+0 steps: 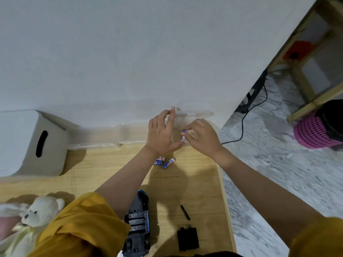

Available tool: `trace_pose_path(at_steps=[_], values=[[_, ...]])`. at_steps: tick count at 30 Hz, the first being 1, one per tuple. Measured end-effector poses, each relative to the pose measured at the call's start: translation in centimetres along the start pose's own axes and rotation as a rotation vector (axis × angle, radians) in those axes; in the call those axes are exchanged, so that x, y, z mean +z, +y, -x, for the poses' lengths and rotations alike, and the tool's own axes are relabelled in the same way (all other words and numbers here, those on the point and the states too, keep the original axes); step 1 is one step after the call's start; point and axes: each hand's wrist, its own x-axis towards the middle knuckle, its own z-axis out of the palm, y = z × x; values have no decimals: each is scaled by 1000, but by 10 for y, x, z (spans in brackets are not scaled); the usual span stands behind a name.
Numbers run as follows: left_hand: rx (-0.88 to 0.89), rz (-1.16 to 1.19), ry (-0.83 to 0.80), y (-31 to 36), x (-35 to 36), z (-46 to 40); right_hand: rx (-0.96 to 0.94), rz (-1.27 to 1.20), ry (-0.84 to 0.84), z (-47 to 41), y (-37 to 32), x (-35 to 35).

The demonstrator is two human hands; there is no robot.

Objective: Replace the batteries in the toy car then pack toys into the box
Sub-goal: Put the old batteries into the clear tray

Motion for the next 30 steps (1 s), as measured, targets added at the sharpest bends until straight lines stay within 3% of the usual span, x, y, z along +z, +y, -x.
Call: trace_pose_path(at_steps=[6, 11, 19, 30], values=[[11, -17, 44, 4, 0, 3, -88, 90, 351, 9, -9, -34], [-10, -73, 39, 9, 1, 7, -121, 111, 96, -1, 0, -36], [58, -168, -108, 16, 1, 13, -83, 144, -57, 25, 12, -22], [124, -50, -106, 13, 0, 15, 14, 158, 10, 37, 11, -1]])
